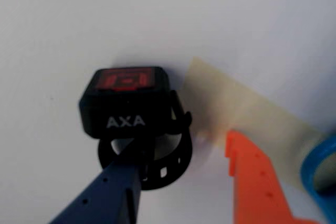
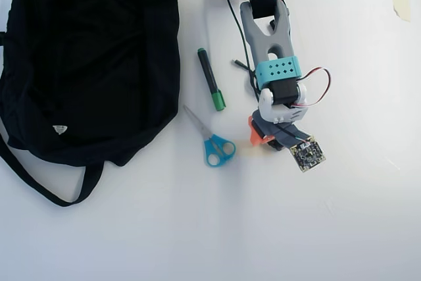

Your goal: Put the bike light into the black bag

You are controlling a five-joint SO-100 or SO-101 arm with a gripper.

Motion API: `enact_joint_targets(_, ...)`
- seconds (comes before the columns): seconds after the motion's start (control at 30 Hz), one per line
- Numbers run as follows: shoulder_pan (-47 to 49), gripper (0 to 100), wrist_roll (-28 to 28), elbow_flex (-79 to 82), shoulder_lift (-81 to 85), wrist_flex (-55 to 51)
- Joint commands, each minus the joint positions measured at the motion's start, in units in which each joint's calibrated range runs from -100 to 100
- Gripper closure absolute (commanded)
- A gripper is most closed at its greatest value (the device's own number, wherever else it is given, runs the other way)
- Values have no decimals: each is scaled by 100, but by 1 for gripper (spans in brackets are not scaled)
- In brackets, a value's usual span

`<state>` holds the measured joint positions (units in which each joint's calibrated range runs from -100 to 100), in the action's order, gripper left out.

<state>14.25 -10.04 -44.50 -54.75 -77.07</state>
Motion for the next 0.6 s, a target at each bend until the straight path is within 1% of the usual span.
enact_joint_targets(0.0,33,85,-3,-106,23,76)
enact_joint_targets(0.33,41,97,-24,-115,23,76)
enact_joint_targets(0.57,153,98,-19,-150,147,76)
